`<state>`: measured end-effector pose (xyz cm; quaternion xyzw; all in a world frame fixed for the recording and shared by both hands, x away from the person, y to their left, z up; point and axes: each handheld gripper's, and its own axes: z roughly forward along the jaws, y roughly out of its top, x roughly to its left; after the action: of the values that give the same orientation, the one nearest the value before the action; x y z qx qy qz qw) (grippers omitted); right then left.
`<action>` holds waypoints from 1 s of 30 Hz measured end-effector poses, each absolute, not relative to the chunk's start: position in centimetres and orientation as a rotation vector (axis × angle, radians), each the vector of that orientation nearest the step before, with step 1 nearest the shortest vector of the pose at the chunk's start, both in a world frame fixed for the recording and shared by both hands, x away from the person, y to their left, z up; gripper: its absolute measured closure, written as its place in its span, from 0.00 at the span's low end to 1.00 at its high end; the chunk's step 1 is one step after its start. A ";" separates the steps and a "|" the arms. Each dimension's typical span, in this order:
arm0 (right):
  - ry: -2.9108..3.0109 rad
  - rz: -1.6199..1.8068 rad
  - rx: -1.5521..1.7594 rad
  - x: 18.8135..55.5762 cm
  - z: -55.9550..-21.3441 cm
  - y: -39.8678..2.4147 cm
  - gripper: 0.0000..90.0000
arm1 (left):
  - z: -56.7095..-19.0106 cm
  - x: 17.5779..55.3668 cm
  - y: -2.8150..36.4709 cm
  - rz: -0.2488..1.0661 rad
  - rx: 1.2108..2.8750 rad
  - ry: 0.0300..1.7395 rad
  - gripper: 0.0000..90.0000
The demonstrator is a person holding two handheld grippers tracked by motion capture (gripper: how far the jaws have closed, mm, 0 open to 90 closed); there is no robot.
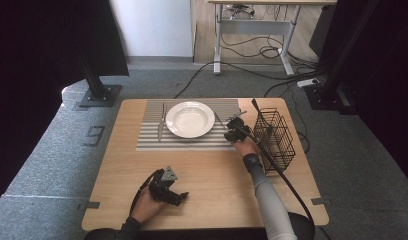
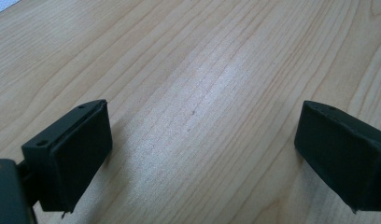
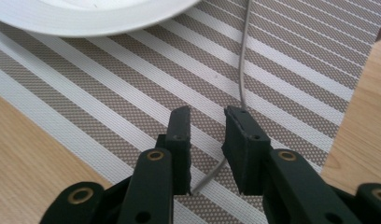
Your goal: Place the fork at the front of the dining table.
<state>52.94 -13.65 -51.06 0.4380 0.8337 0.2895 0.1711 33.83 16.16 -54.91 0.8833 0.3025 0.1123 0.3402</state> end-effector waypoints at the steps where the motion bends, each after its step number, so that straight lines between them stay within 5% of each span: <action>1: 2.360 0.818 1.250 53.0 -51.1 -13.8 0.77 | -54.9 33.8 16.2 0.292 2.299 0.787 0.04; 18: 2.368 0.888 1.262 52.5 -51.5 -14.0 0.72 | -54.9 33.8 16.1 0.294 2.298 0.788 0.05; 30: 2.279 0.800 1.326 52.2 -50.4 -15.1 0.56 | -54.9 33.9 16.1 0.296 2.299 0.787 0.05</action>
<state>52.20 -15.13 -50.38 0.4722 0.8119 0.2848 0.1919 33.85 16.12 -54.91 0.8831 0.3025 0.1137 0.3401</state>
